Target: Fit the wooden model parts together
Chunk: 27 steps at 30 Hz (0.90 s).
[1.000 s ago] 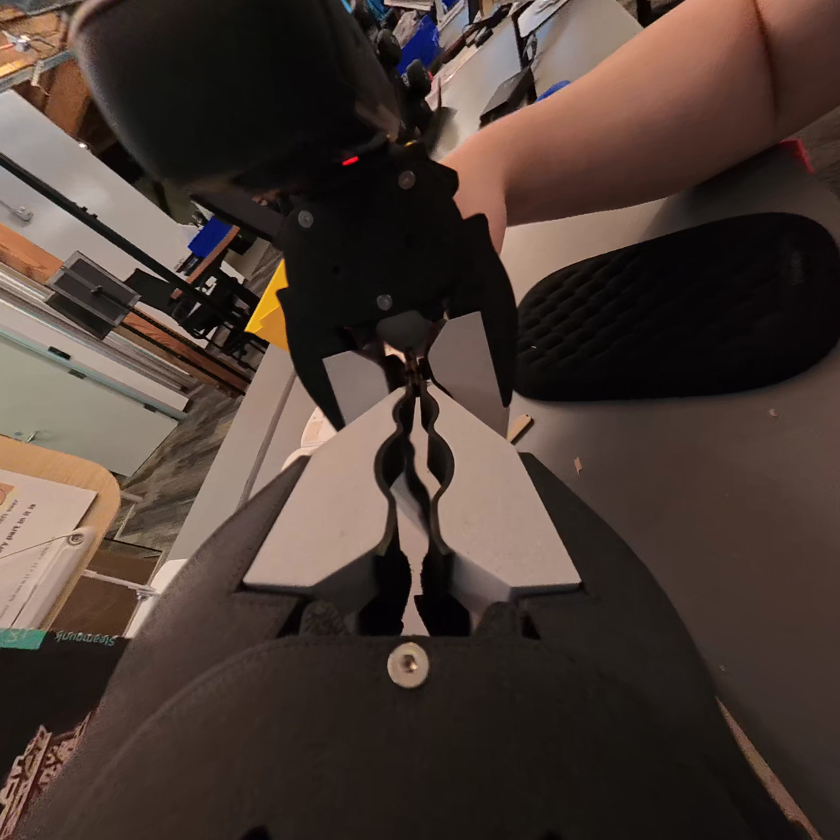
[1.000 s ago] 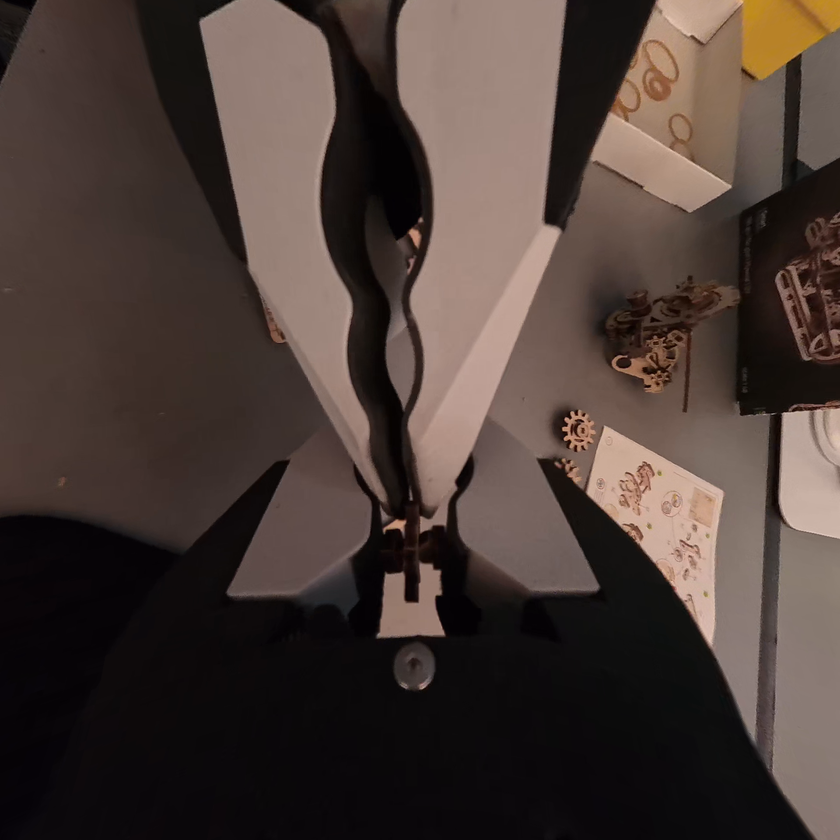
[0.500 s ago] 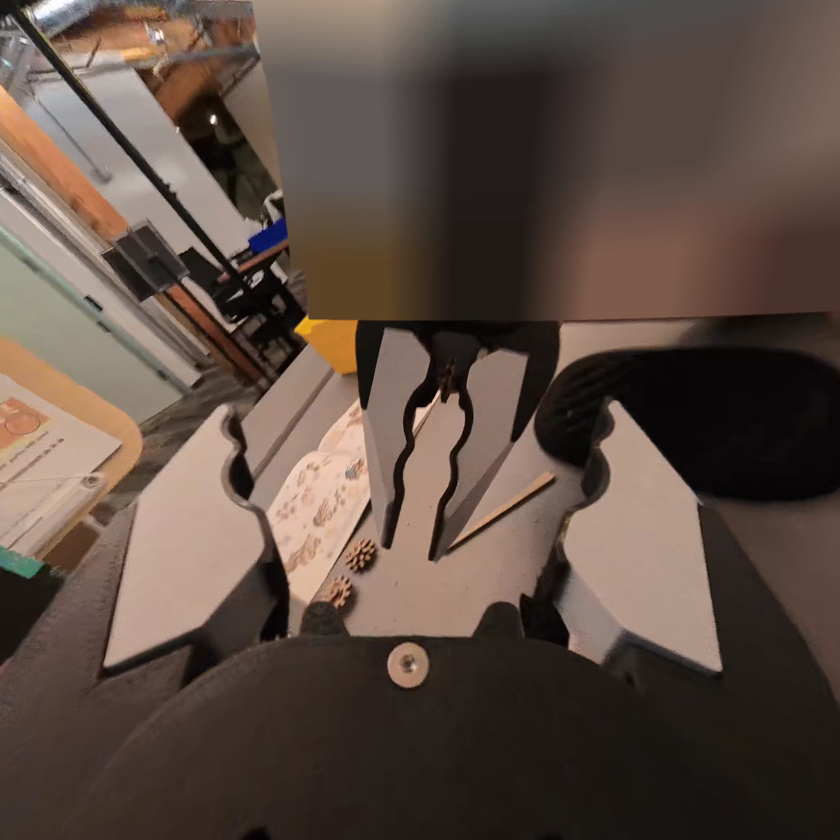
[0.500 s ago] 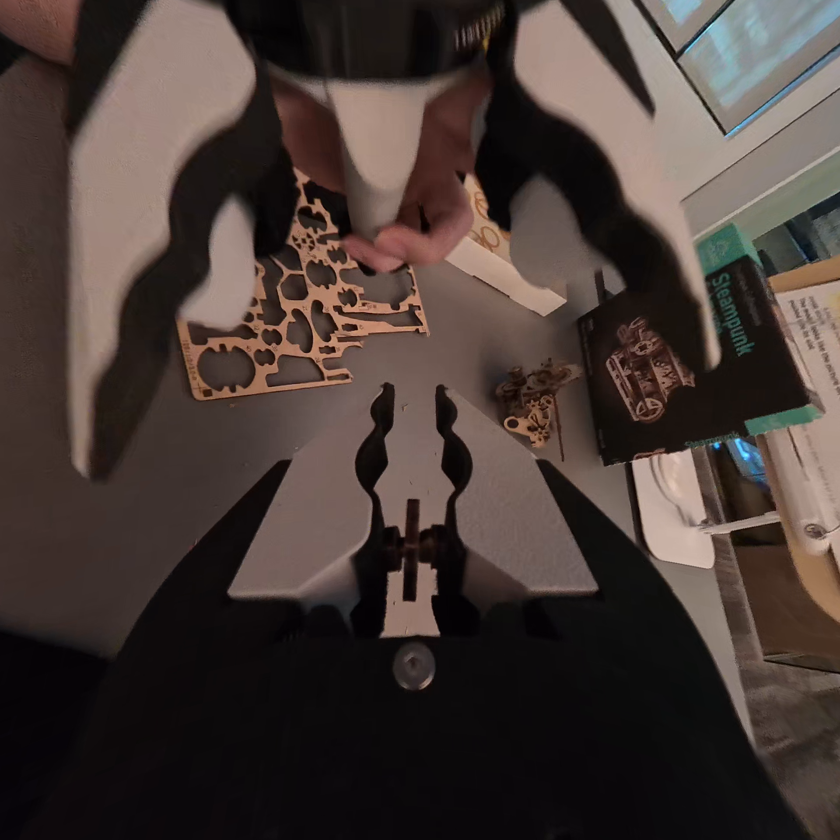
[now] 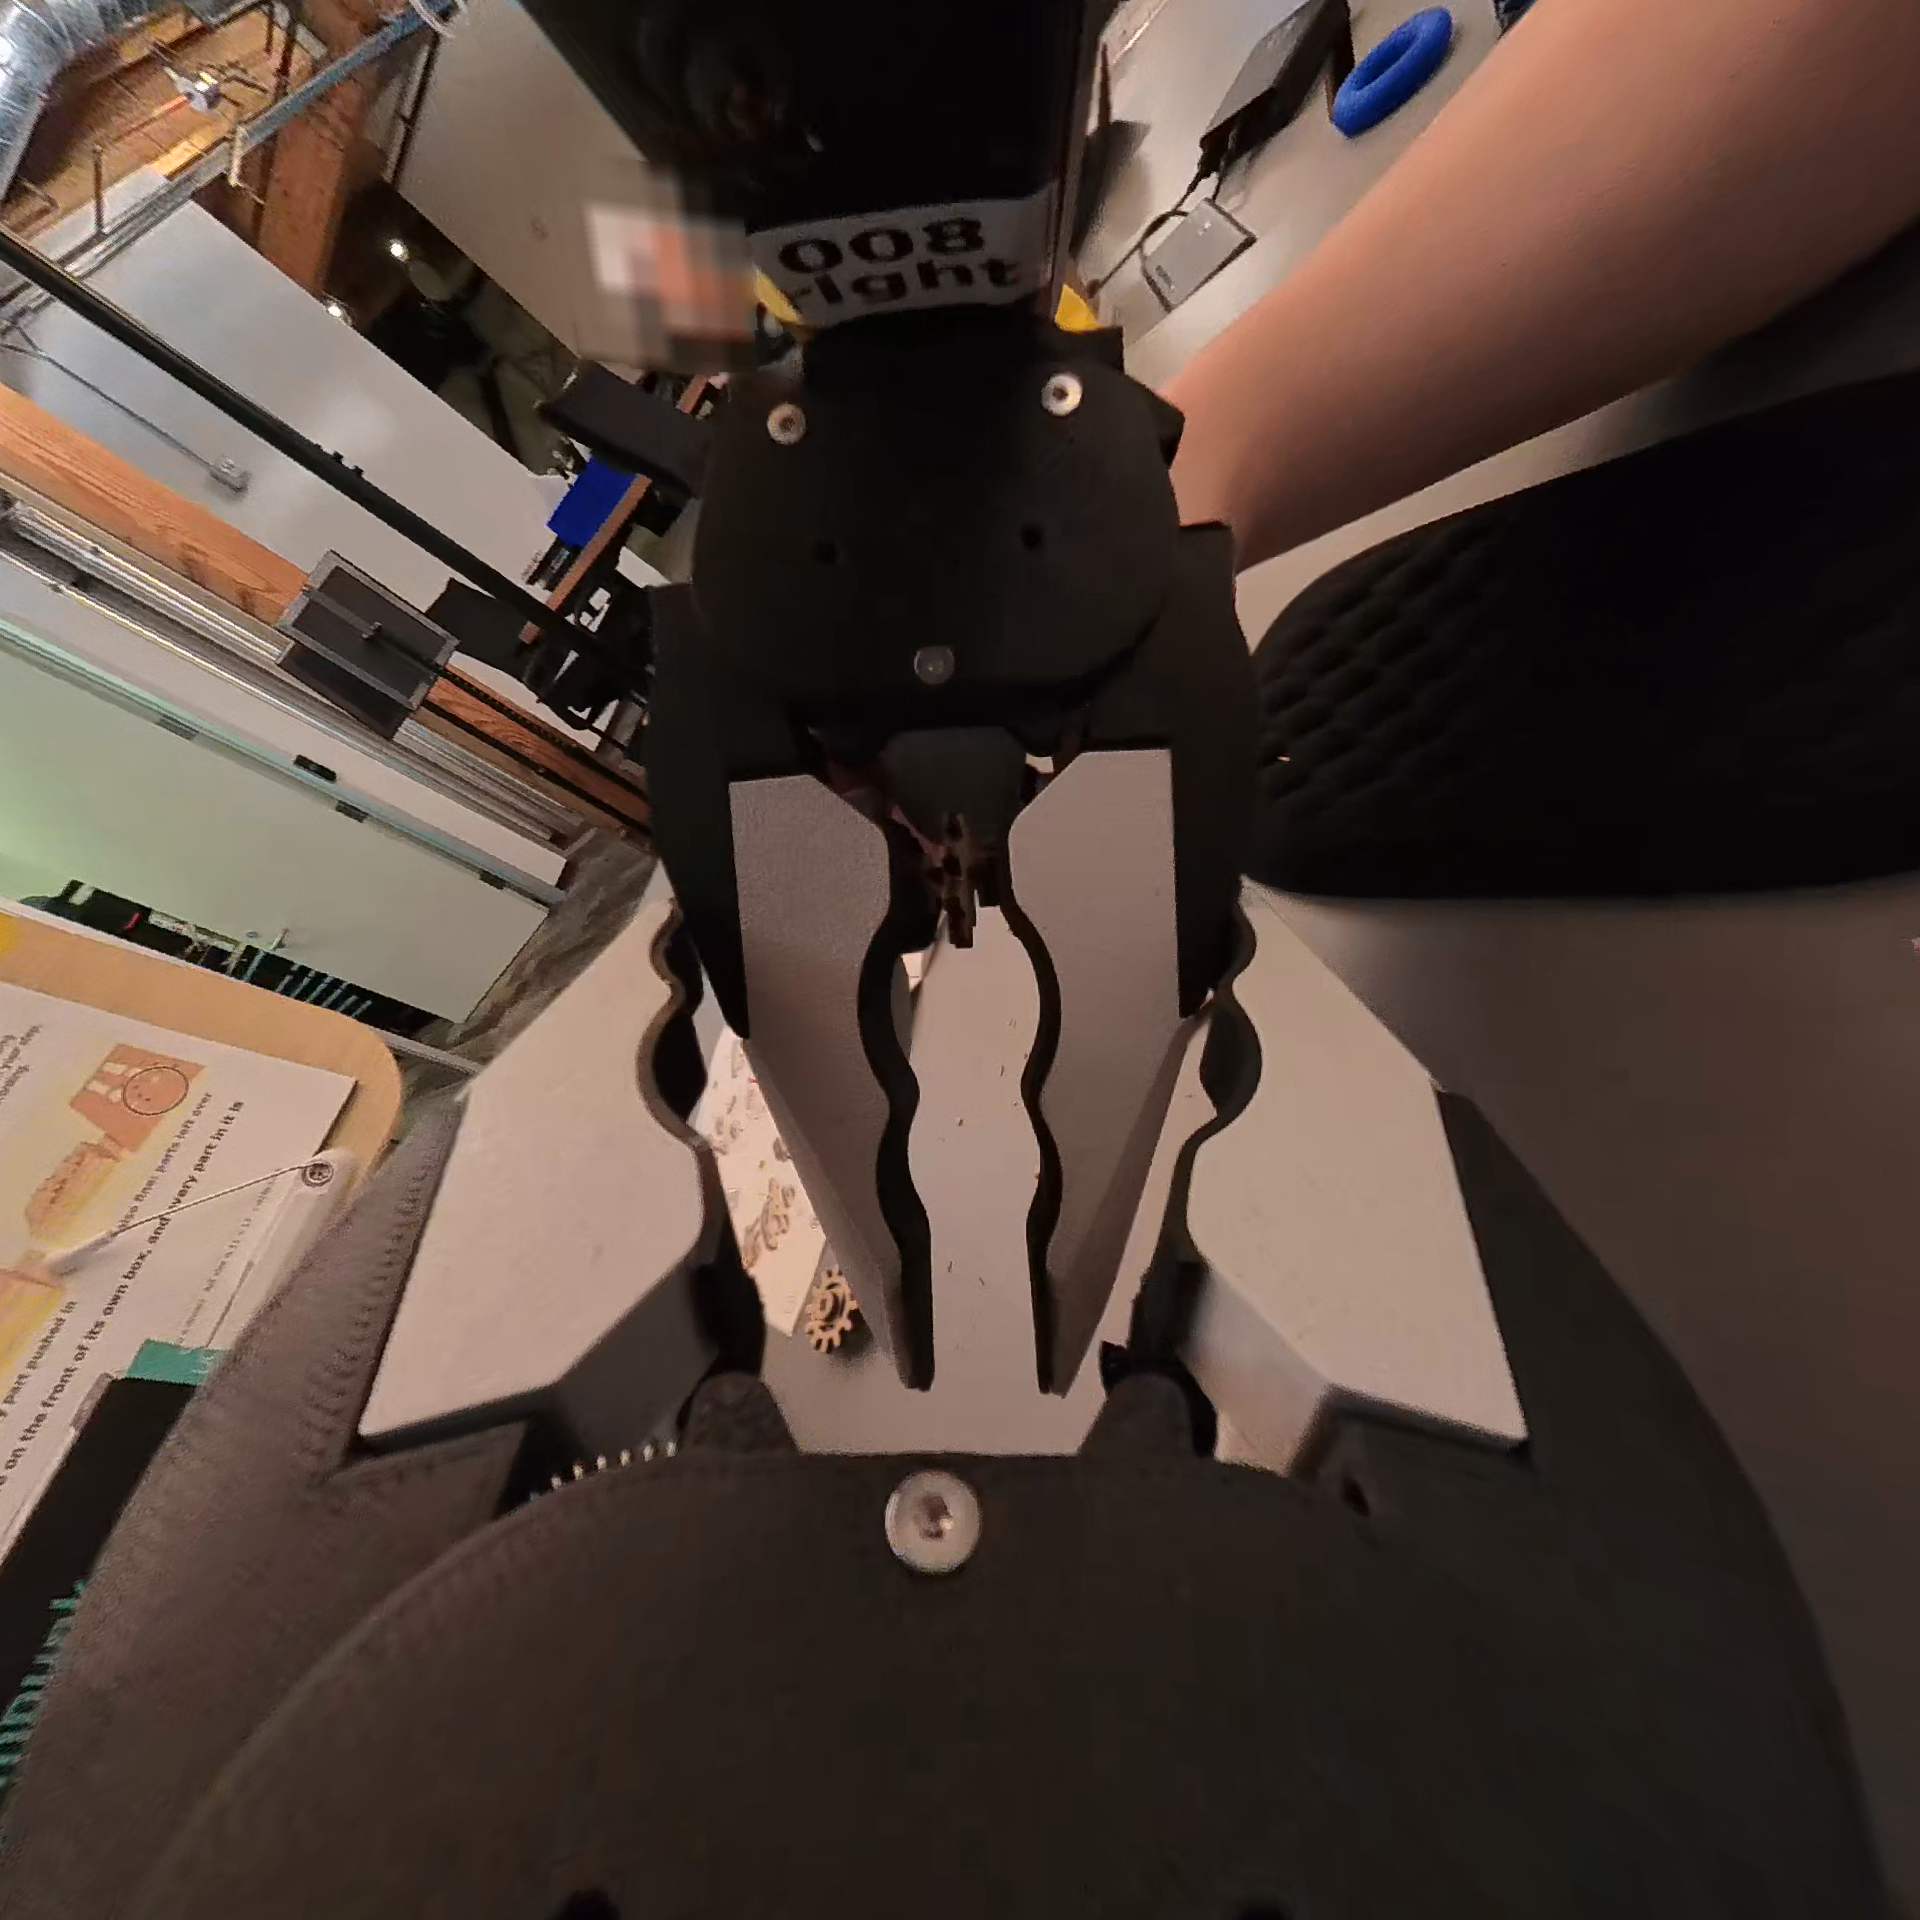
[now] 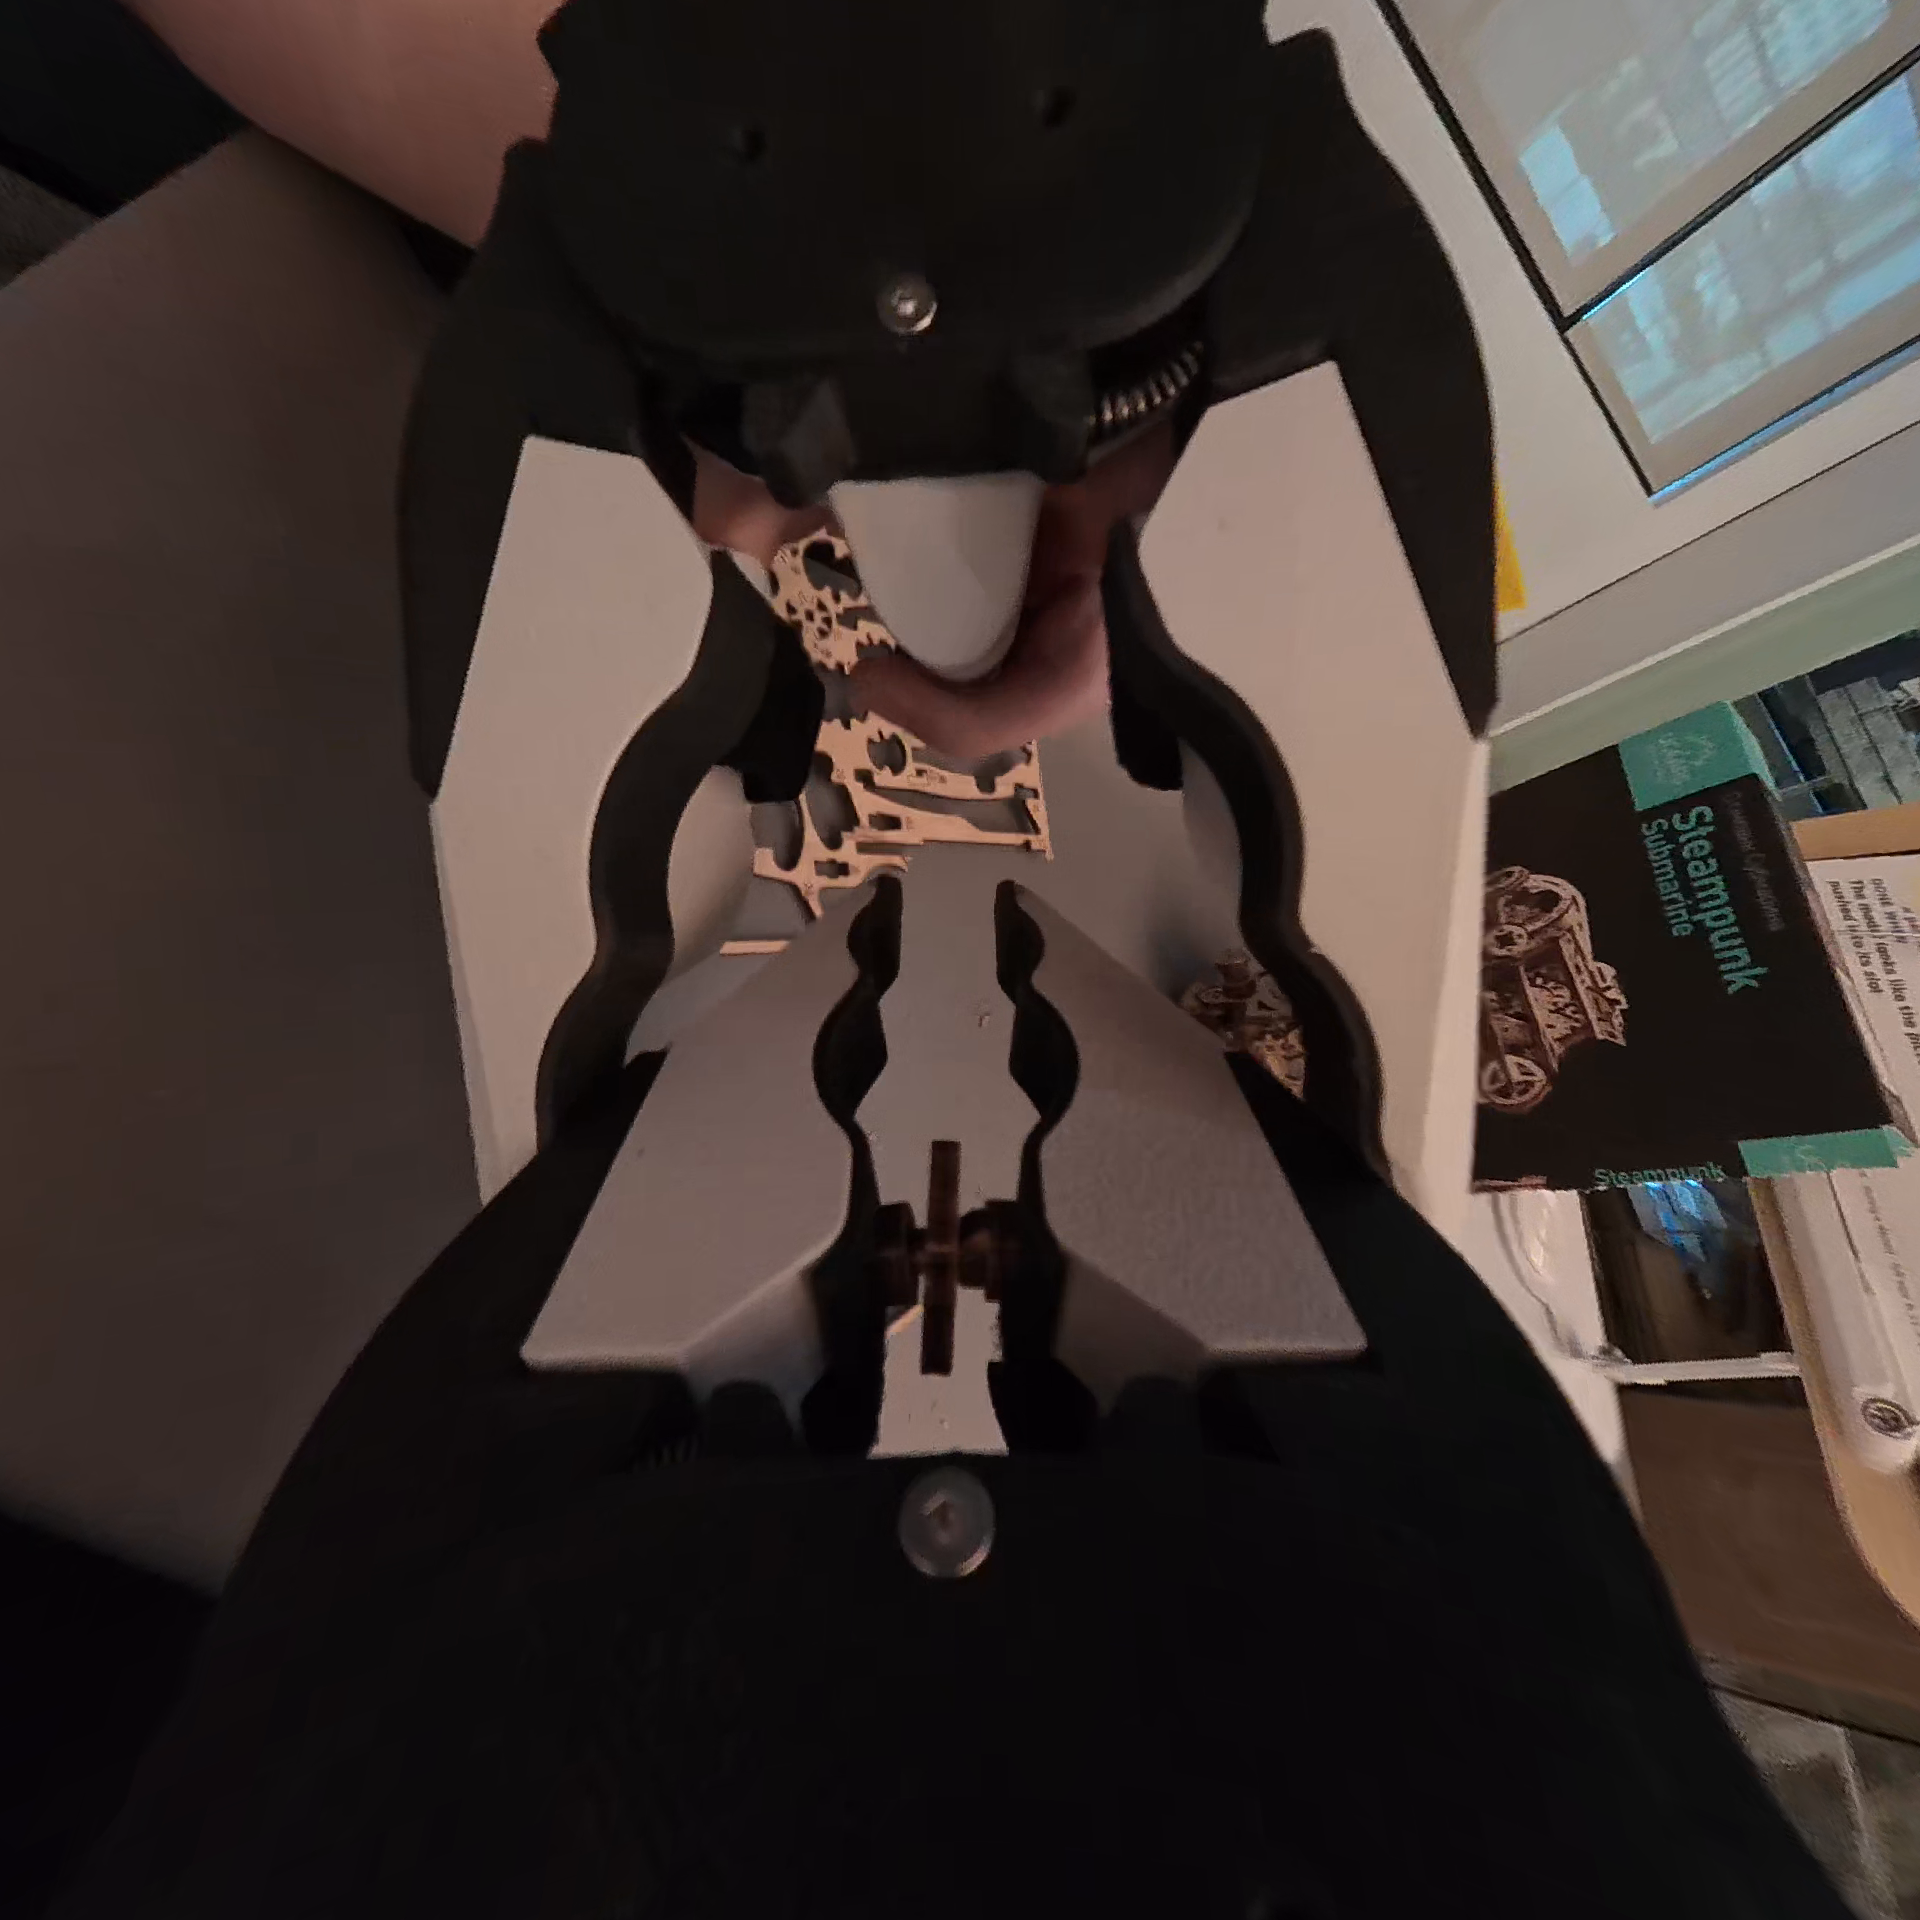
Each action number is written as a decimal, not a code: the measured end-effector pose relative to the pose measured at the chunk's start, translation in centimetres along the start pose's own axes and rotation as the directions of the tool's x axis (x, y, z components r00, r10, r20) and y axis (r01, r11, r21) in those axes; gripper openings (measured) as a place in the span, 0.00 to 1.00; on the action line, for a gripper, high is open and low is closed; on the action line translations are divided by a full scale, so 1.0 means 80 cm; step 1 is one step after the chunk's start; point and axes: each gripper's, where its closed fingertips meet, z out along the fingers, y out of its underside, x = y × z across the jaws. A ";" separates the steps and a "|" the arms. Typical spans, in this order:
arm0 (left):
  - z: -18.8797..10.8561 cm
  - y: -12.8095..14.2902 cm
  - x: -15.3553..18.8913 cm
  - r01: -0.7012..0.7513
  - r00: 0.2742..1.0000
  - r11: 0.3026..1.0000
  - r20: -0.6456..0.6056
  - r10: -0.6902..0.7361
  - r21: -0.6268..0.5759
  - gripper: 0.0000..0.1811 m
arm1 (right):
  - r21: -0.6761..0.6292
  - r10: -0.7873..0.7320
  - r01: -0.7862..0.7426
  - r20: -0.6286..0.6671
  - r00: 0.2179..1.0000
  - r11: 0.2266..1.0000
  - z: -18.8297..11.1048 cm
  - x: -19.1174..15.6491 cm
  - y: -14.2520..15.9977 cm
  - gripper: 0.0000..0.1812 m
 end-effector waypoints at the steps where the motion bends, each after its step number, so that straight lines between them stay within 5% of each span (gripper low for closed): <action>1: 0.000 0.000 0.000 0.020 1.000 1.000 -0.011 -0.020 -0.001 0.54 | 0.004 0.019 -0.019 0.010 1.000 1.000 0.000 -0.001 -0.001 0.10; 14: 0.004 -0.004 0.002 0.111 0.994 0.994 -0.022 -0.111 0.001 0.53 | 0.036 0.073 -0.076 0.077 0.994 0.996 -0.006 -0.009 -0.003 0.10; 27: 0.007 0.002 0.004 0.174 0.983 0.985 -0.049 -0.175 -0.007 0.53 | -0.075 0.127 -0.120 0.107 0.986 0.990 -0.003 -0.013 0.013 0.10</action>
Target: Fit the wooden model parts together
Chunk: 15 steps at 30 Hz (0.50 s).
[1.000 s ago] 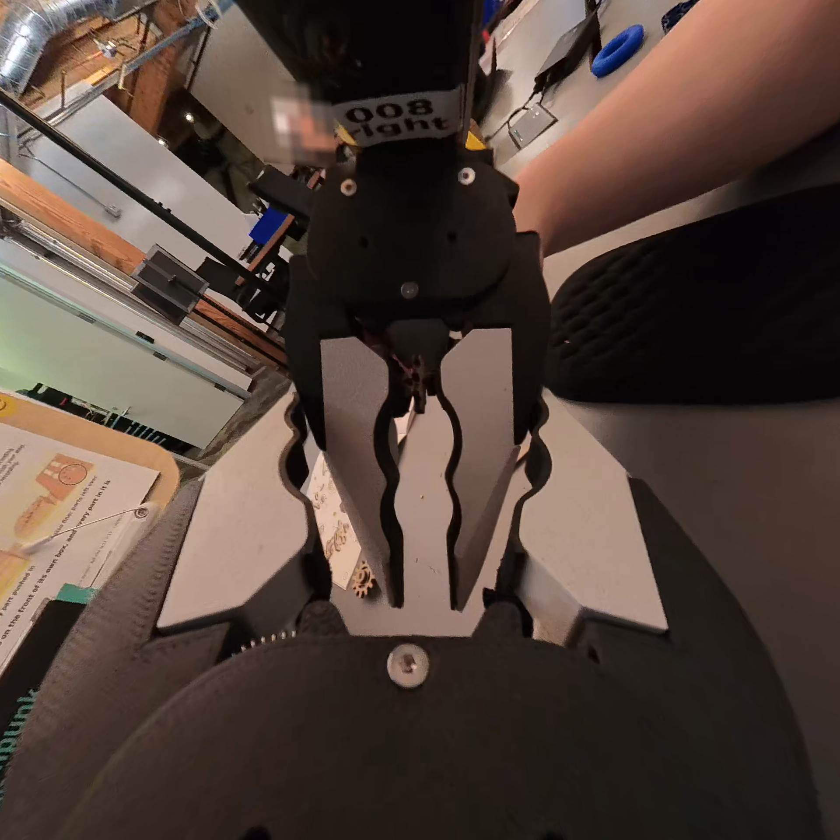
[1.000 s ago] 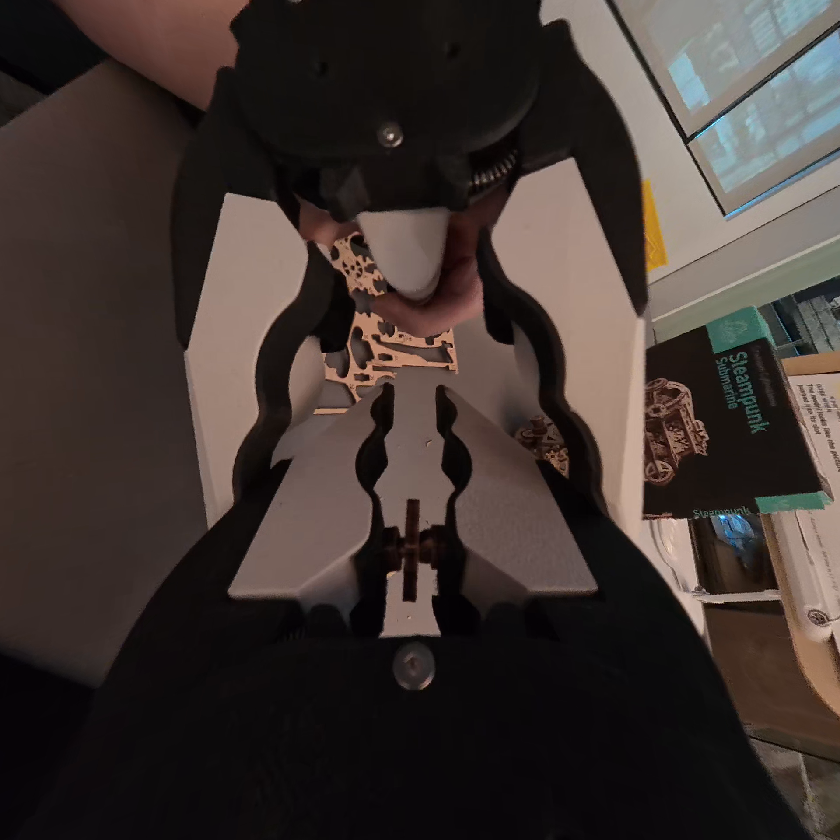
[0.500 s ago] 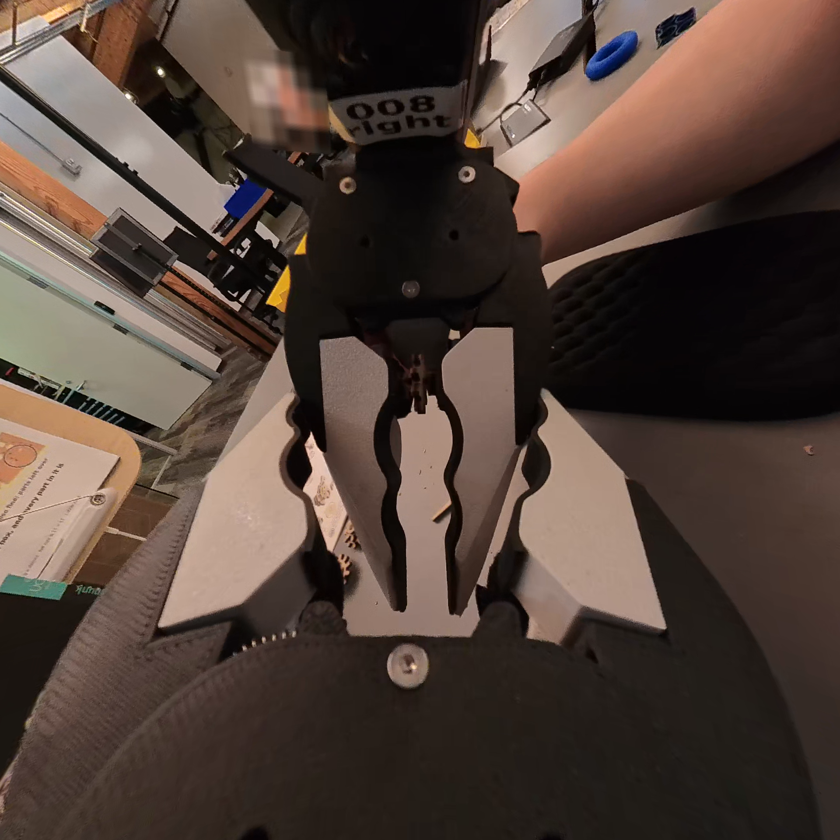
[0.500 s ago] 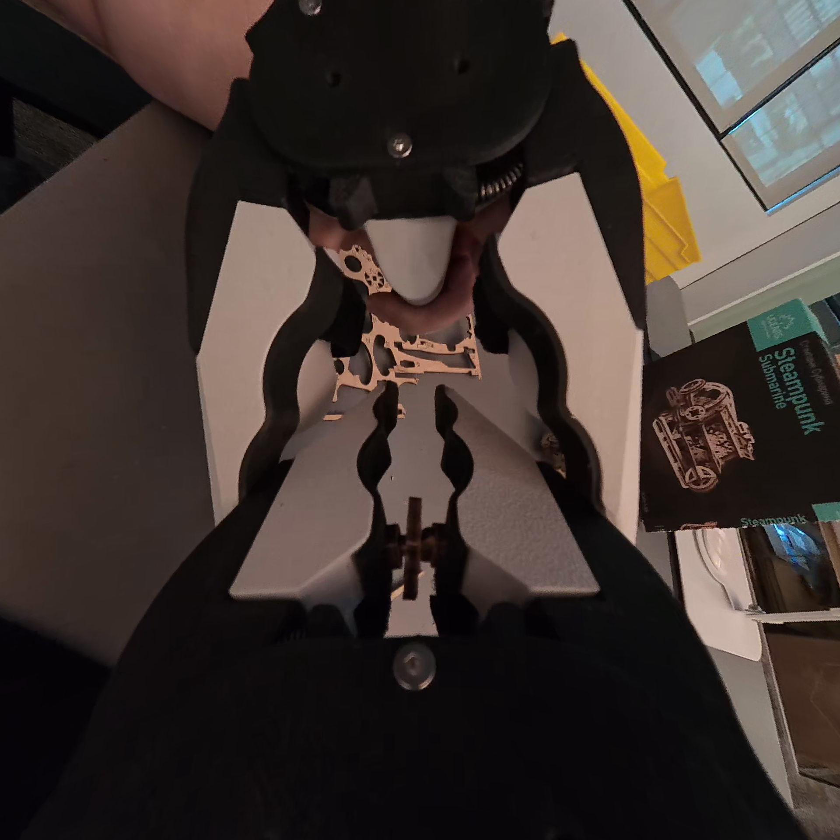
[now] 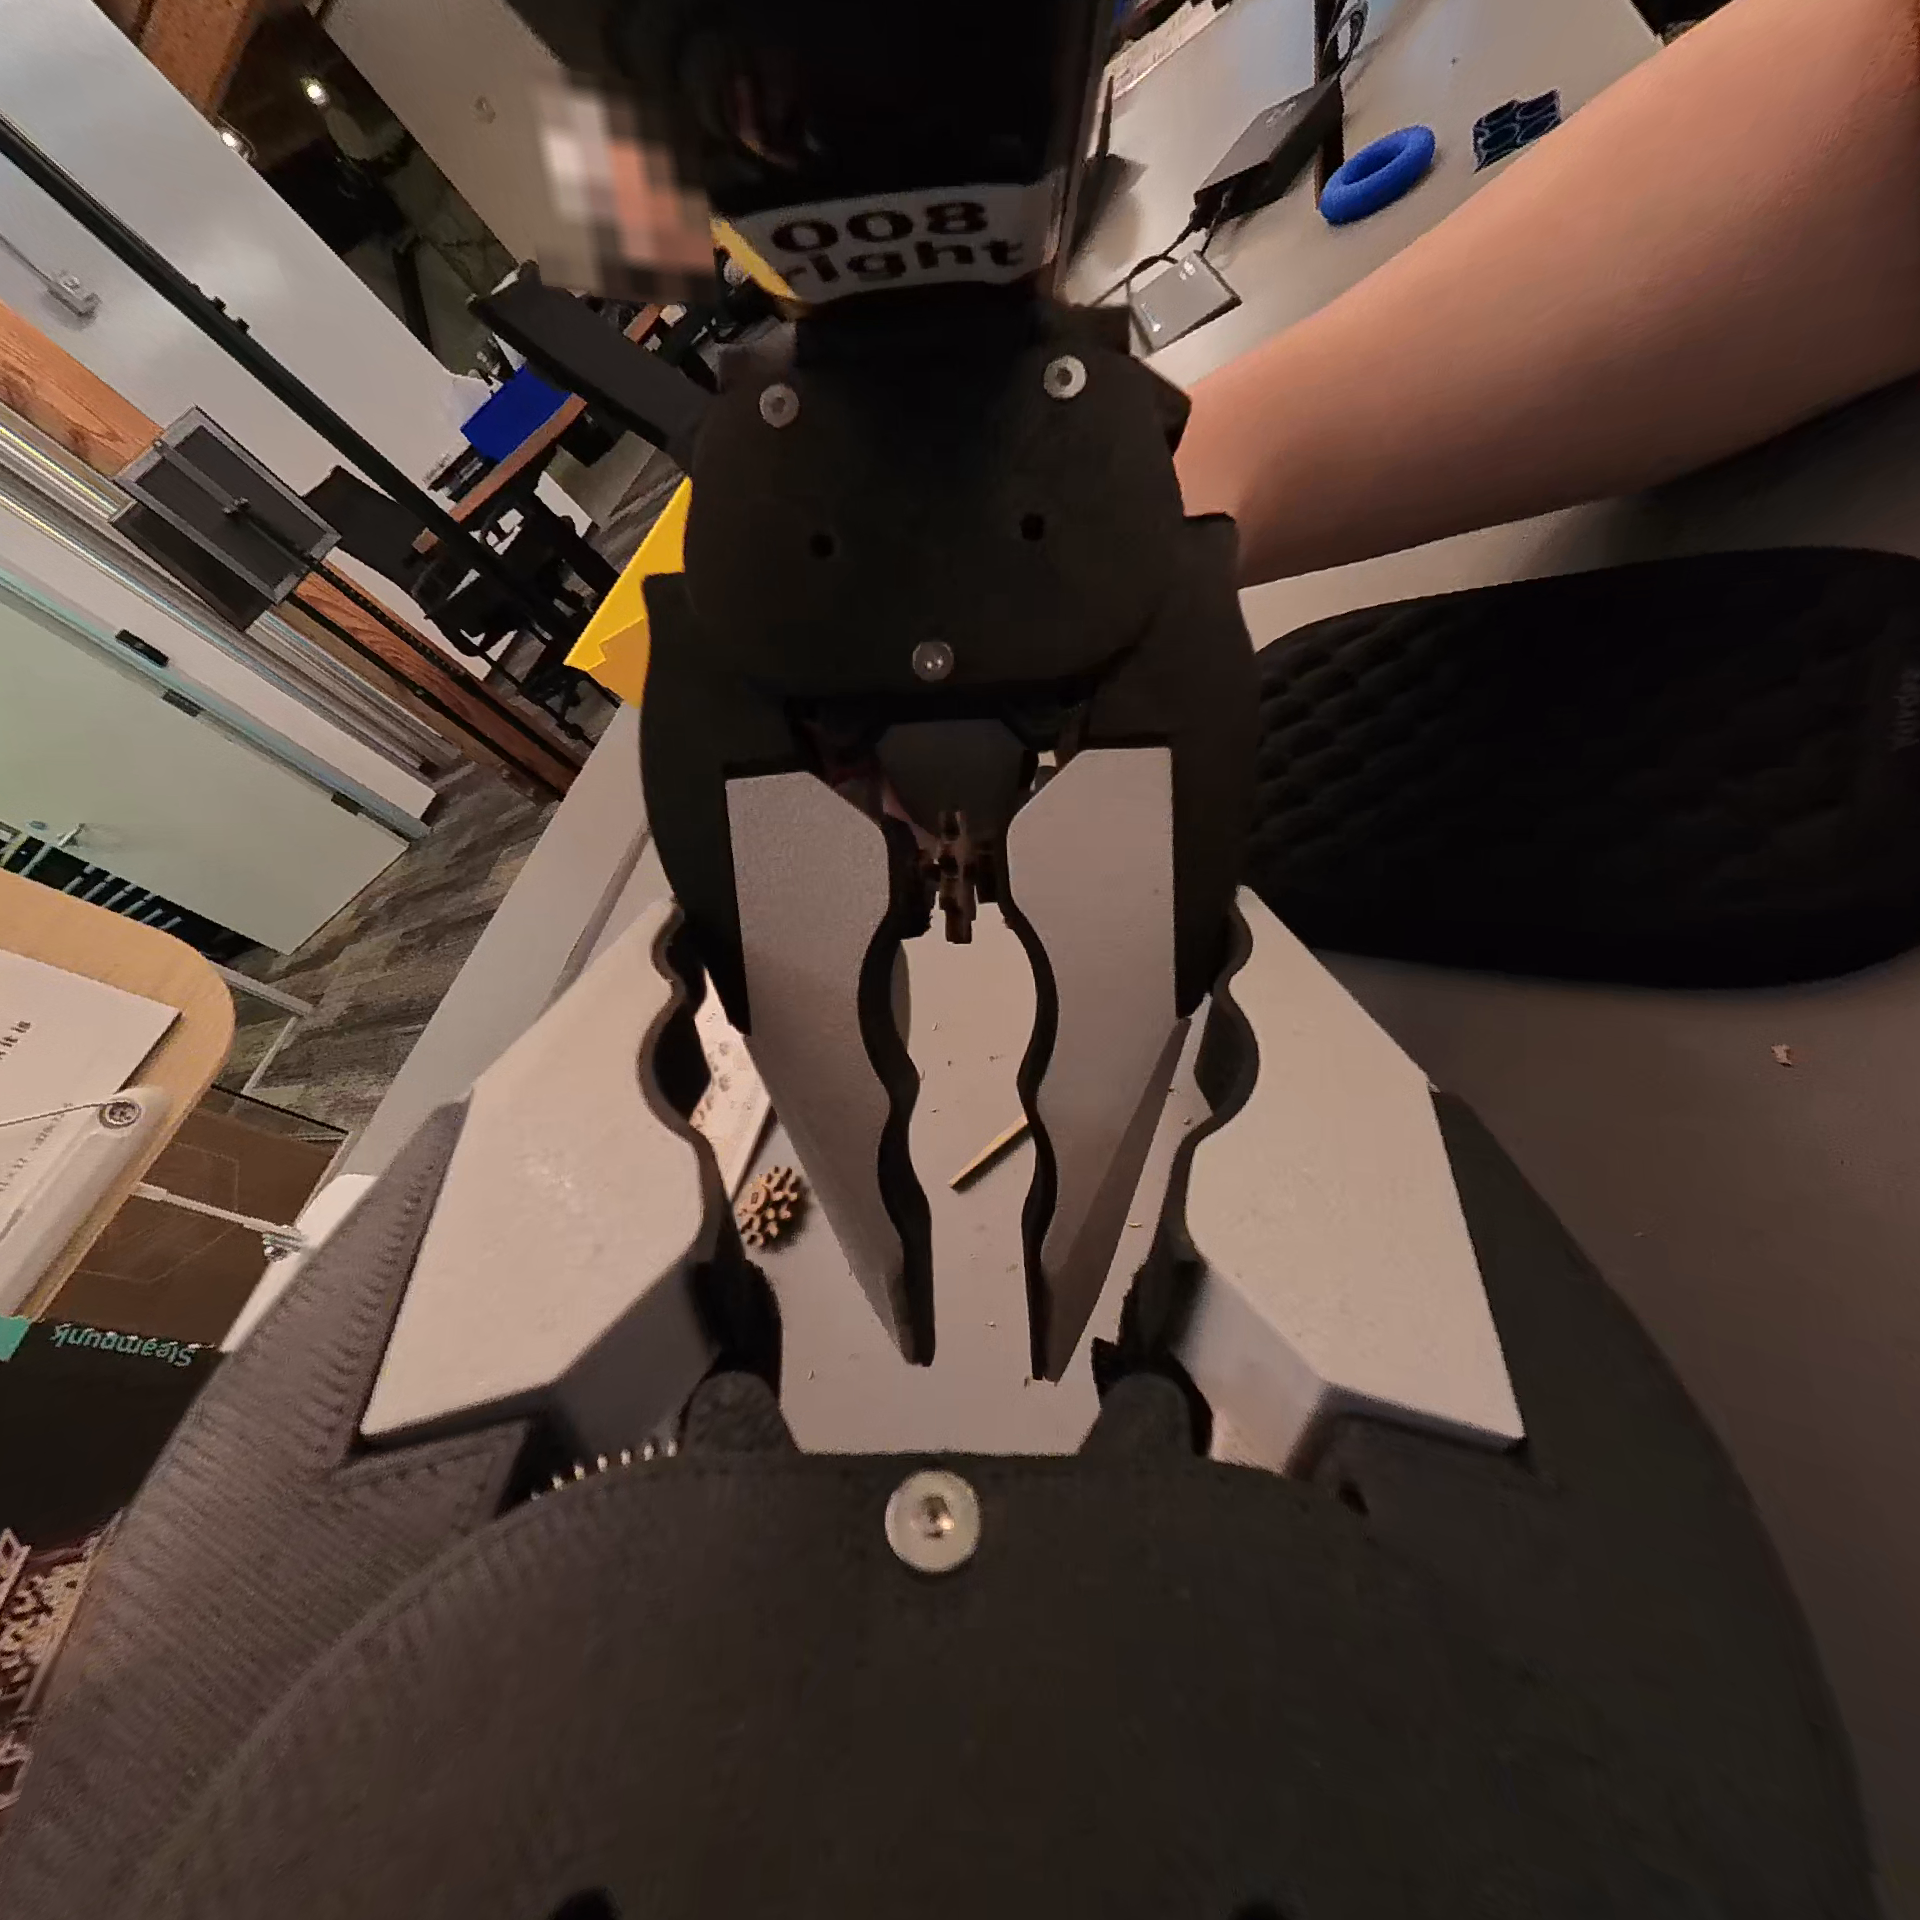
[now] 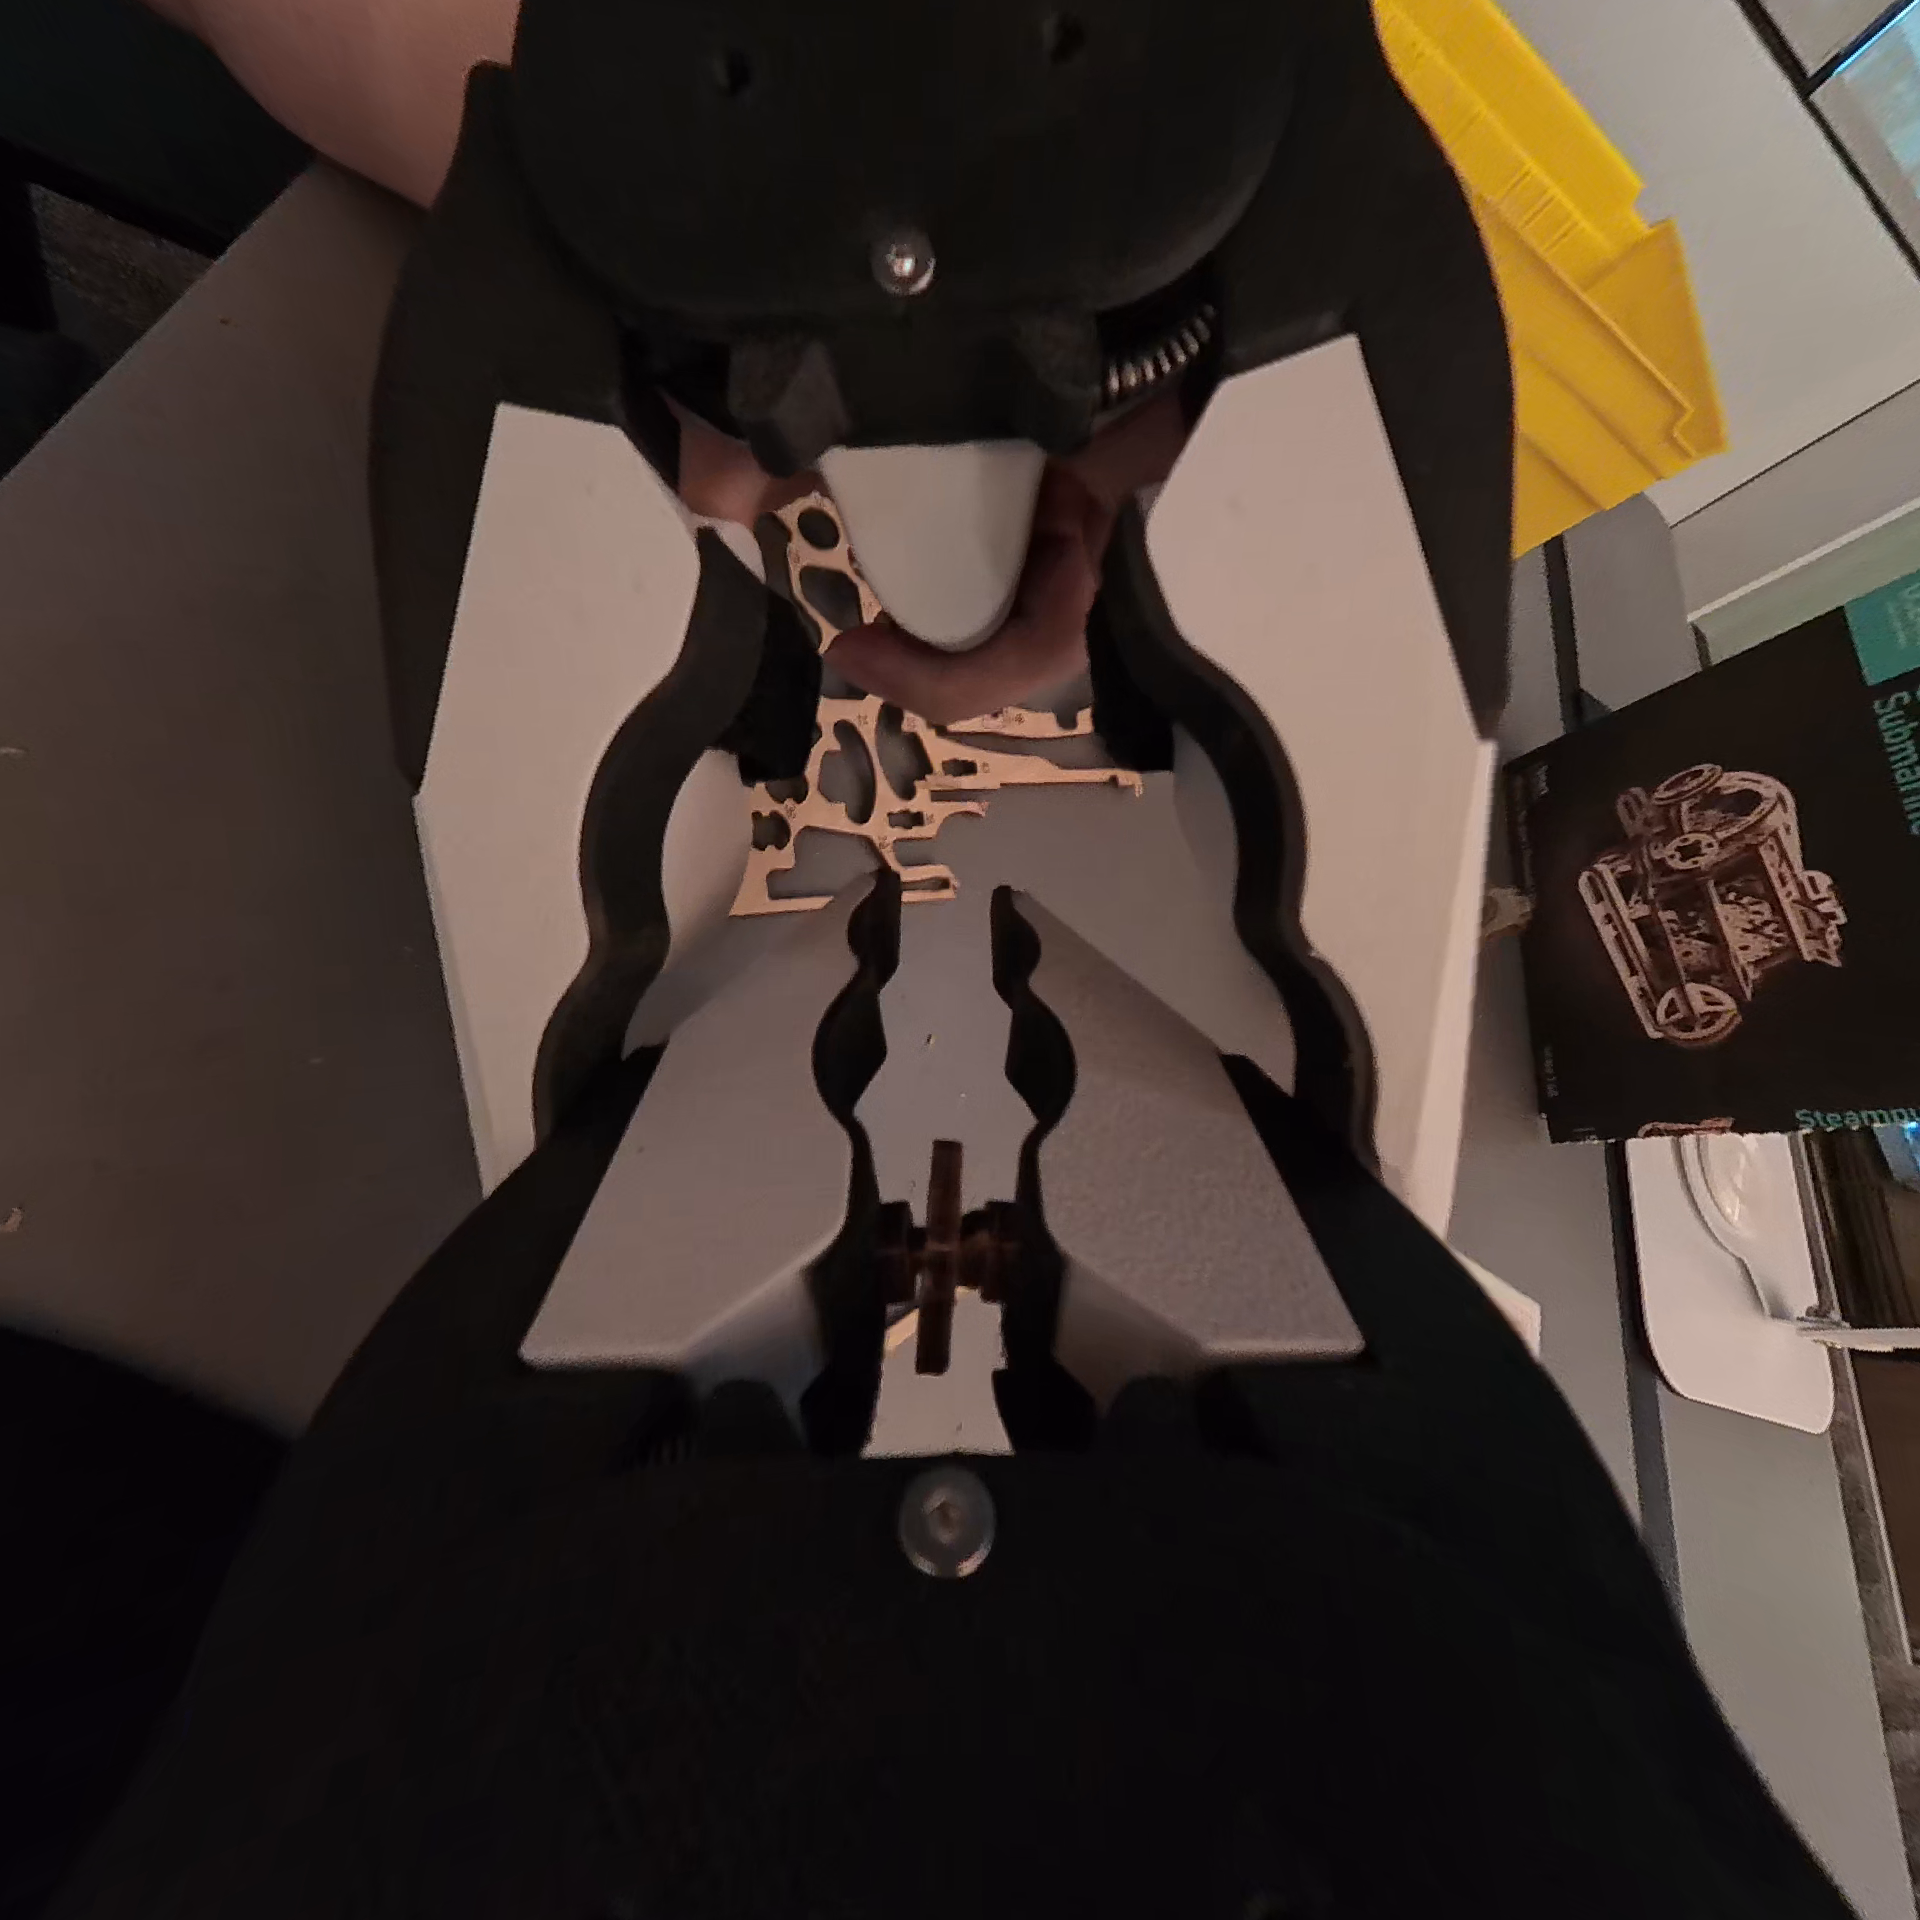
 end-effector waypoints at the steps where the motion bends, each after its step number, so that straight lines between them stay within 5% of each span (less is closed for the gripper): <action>1: 0.001 0.002 0.000 0.007 1.000 1.000 -0.002 -0.007 -0.009 0.53 | -0.020 0.003 -0.003 0.002 1.000 1.000 0.001 0.000 0.003 0.10; 10: -0.003 -0.004 -0.006 -0.044 0.999 0.999 0.027 0.045 -0.020 0.54 | 0.080 -0.055 0.058 -0.048 0.997 0.995 -0.003 0.009 -0.014 0.10; 15: -0.022 -0.012 -0.017 -0.060 0.998 0.998 0.030 0.059 0.034 0.43 | -0.062 -0.147 0.138 -0.187 0.971 0.989 -0.019 0.040 0.013 0.10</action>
